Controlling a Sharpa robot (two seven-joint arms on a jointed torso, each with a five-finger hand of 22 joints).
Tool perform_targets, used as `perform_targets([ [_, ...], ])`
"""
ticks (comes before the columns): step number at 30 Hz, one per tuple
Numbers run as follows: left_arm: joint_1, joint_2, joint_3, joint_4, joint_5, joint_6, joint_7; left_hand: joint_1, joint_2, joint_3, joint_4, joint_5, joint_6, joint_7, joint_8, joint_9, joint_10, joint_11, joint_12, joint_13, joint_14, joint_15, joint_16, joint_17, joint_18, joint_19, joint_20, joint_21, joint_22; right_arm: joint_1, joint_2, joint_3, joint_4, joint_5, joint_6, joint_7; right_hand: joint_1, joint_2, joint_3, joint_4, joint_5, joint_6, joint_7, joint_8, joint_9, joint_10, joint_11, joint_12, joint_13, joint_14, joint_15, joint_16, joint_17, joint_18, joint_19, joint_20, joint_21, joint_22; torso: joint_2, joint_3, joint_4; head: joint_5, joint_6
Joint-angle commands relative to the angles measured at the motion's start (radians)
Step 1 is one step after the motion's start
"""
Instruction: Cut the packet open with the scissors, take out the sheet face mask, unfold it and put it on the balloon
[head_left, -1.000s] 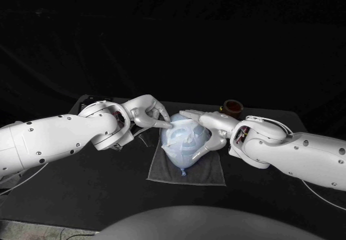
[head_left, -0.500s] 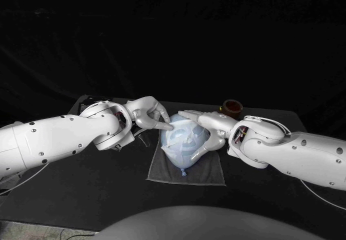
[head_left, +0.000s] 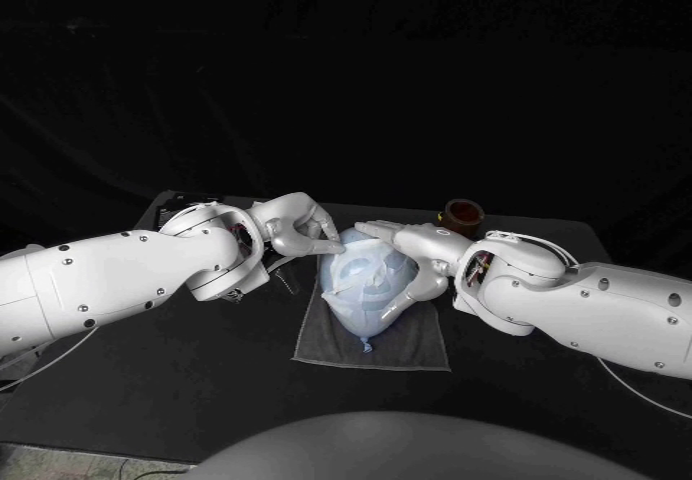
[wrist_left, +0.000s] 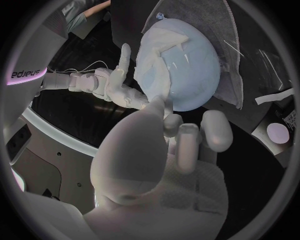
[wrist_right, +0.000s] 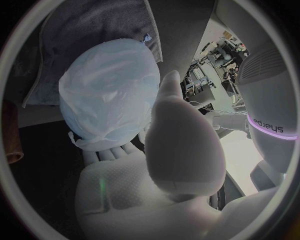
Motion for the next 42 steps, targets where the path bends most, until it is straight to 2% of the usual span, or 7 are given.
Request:
perform_targets([
  [1, 0.0, 0.0, 0.001, 0.003, 0.02, 0.005, 0.027, 0.051, 0.027, 0.041, 0.005, -0.003, -0.012, 0.0, 0.021, 0.02, 0.016, -0.015, -0.005, -0.002, 0.066, -0.004, 0.001, 0.134, -0.006, -0.004, -0.006, 0.004, 0.002, -0.003, 0.002, -0.002, -0.002, -0.012, 0.032, -0.009, 0.01, 0.001, 0.007, -0.001, 0.005, 0.002, 0.01, 0.007, 0.001, 0.008, -0.002, 0.001, 0.002, 0.006, 0.001, 0.002, 0.0, -0.001, -0.003, -0.003, 0.001, 0.001, 0.0, -0.0002, 0.0, -0.003, 0.0],
  [7, 0.0, -0.004, 0.002, 0.002, 0.036, -0.006, 0.039, 0.018, -0.005, 0.132, 0.005, -0.003, -0.035, 0.0, 0.062, 0.06, 0.021, -0.015, -0.002, 0.014, 0.064, -0.004, 0.0, 0.131, -0.005, -0.008, -0.005, 0.005, 0.003, -0.003, 0.003, -0.002, -0.006, -0.009, 0.035, -0.01, 0.012, 0.001, 0.006, 0.0, 0.005, 0.002, 0.01, 0.007, 0.001, 0.008, -0.002, 0.001, 0.002, 0.006, 0.002, 0.002, 0.0, -0.001, -0.003, -0.003, 0.001, 0.001, 0.001, -0.0007, 0.0003, -0.005, 0.0],
  [9, 0.0, -0.006, 0.002, 0.0, 0.046, -0.018, 0.045, -0.004, -0.024, 0.184, 0.003, -0.004, -0.046, 0.0, 0.082, 0.082, 0.023, -0.016, 0.001, 0.021, 0.063, -0.004, -0.001, 0.131, -0.005, -0.01, -0.005, 0.006, 0.005, -0.003, 0.004, -0.002, -0.007, -0.009, 0.035, -0.011, 0.012, 0.001, 0.006, 0.0, 0.005, 0.002, 0.01, 0.007, 0.001, 0.008, -0.002, 0.001, 0.002, 0.006, 0.002, 0.002, 0.0, -0.001, -0.003, -0.003, 0.001, 0.001, 0.001, -0.0007, 0.0002, -0.006, 0.0],
  [14, 0.0, -0.006, 0.004, -0.006, 0.056, -0.035, 0.054, -0.029, -0.045, 0.23, 0.002, -0.003, -0.055, -0.001, 0.1, 0.103, 0.025, -0.016, 0.003, 0.029, 0.063, -0.004, -0.001, 0.132, -0.005, -0.011, -0.005, 0.006, 0.006, -0.004, 0.006, -0.002, -0.007, -0.014, 0.034, -0.014, 0.014, 0.001, 0.007, -0.001, 0.005, 0.005, 0.012, 0.008, 0.003, 0.009, -0.002, 0.001, 0.002, 0.006, 0.003, 0.002, 0.0, -0.001, -0.003, -0.003, 0.002, 0.001, 0.0, -0.0007, 0.0006, -0.007, 0.0],
  [28, 0.002, 0.003, 0.008, -0.028, 0.045, -0.041, 0.06, -0.043, -0.058, 0.266, -0.003, -0.003, -0.059, -0.002, 0.114, 0.119, 0.037, -0.017, 0.014, 0.05, 0.066, -0.005, 0.001, 0.138, -0.006, -0.008, -0.005, 0.01, 0.012, -0.004, 0.008, -0.003, -0.006, -0.025, 0.02, -0.029, 0.032, 0.003, 0.009, 0.0, 0.006, 0.012, 0.027, 0.012, 0.006, 0.035, -0.005, 0.006, 0.005, 0.046, 0.007, 0.013, 0.015, 0.001, 0.012, -0.003, 0.006, 0.01, 0.0, 0.0002, -0.0002, -0.008, 0.0],
  [42, 0.005, 0.037, 0.011, -0.087, -0.006, -0.052, 0.076, -0.047, -0.065, 0.281, -0.007, -0.003, -0.061, -0.003, 0.121, 0.127, 0.042, -0.018, 0.021, 0.061, 0.068, -0.005, 0.005, 0.147, -0.008, -0.003, -0.006, 0.014, 0.02, -0.005, 0.005, -0.003, -0.003, -0.026, -0.009, -0.047, 0.041, 0.005, 0.01, 0.0, 0.006, 0.021, 0.04, 0.015, 0.011, 0.05, -0.01, 0.007, 0.006, 0.053, 0.004, 0.015, 0.017, 0.001, 0.021, -0.003, 0.009, 0.015, 0.001, -0.0001, 0.0003, -0.013, 0.0],
])
